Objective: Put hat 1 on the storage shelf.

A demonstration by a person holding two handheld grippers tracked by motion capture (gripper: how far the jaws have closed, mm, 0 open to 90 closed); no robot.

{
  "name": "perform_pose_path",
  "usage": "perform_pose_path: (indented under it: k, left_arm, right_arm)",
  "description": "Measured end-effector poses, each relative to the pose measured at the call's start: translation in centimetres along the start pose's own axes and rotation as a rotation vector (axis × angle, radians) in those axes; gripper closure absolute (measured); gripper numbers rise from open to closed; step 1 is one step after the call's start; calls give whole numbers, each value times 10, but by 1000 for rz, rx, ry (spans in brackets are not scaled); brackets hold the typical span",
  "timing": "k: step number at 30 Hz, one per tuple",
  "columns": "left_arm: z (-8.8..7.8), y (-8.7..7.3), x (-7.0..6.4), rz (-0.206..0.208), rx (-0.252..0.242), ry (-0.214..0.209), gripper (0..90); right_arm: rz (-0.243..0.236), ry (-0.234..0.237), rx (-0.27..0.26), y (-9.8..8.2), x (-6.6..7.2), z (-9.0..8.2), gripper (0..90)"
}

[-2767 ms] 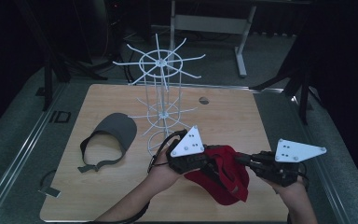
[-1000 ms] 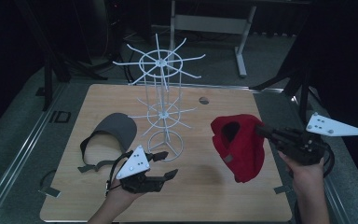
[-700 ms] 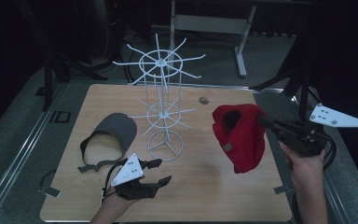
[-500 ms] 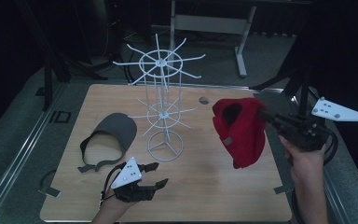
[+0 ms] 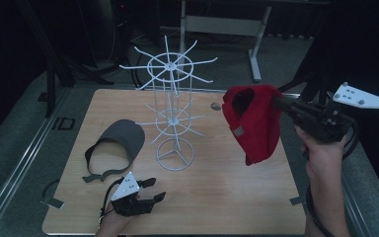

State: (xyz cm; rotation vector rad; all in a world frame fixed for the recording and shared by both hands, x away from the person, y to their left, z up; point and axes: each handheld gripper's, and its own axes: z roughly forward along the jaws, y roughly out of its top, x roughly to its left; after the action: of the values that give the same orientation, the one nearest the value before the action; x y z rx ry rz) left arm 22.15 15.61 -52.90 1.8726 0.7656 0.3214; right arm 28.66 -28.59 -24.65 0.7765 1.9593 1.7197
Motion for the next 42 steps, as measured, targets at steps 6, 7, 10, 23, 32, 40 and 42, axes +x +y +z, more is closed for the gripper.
perform_pose_path:
  k: [6,7,10,23,32,40,42]
  left_arm:
    - [-1,-6,8,-41,6,39,181]
    - [-1,-7,8,-49,7,38,155]
    - [0,-8,8,-51,13,42,141]
    - [0,-10,8,-51,8,52,136]
    - [1,-10,7,-50,11,45,139]
    - [-1,-9,7,-48,6,48,139]
    - [-1,-9,7,-51,4,48,139]
  right_arm:
    - [5,-13,-12,16,-1,11,883]
    - [10,-16,-14,18,-2,13,884]
    - [21,-21,-18,24,-3,21,883]
    - [1,-52,38,29,-1,55,883]
    - [4,-39,53,24,1,62,883]
    - [-9,-38,17,37,2,51,883]
    - [-2,-45,7,38,0,49,883]
